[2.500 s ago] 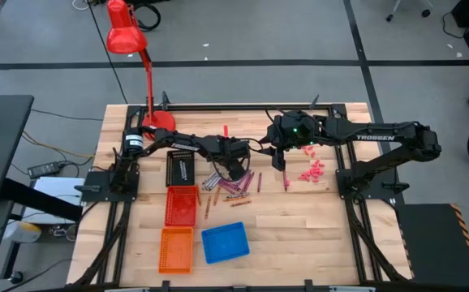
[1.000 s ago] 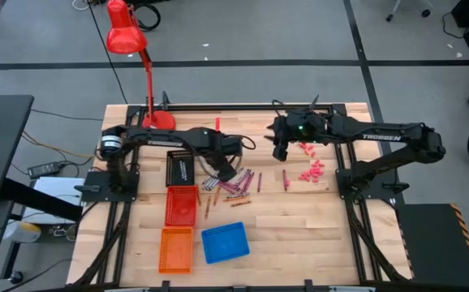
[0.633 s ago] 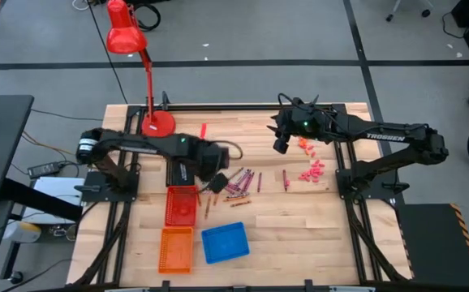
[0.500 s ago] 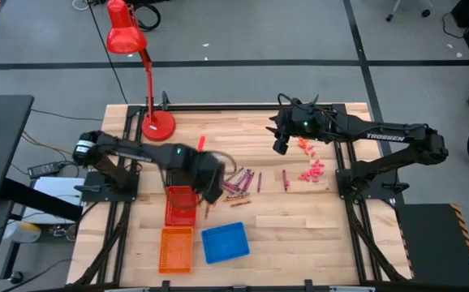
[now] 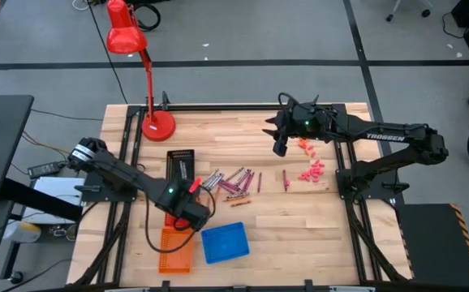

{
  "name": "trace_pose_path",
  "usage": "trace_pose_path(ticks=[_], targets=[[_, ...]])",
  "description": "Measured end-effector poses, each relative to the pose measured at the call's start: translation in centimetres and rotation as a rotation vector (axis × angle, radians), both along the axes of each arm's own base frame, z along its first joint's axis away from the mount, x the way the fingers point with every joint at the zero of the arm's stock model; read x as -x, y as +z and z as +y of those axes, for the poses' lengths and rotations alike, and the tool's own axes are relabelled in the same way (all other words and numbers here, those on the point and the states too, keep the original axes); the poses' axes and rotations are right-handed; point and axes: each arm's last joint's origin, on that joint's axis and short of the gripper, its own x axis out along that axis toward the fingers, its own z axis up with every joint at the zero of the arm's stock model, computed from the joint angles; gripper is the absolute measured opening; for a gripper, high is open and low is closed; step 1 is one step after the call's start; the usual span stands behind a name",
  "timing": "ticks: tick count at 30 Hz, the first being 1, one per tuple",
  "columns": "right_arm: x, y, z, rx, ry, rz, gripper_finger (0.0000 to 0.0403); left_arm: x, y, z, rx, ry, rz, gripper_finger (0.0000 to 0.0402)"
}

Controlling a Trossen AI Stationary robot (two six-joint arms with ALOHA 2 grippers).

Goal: Sort crayons
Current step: Put the brown crayon into the red bin

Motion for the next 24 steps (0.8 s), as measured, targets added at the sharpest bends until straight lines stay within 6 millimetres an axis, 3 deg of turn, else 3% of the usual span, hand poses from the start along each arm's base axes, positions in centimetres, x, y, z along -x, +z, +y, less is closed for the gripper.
trace_pose_path(ticks=[18,24], targets=[[-0.3,0.3,0.7,-0.027,0.024,-0.047,0.0162,2.6,-7.1,1.5,0.022,0.279,-0.082,0.003],[-0.3,0.3,0.7,-0.031,0.022,-0.048,0.0162,3.0,-8.4,1.7,0.033,0.332,-0.096,0.003]])
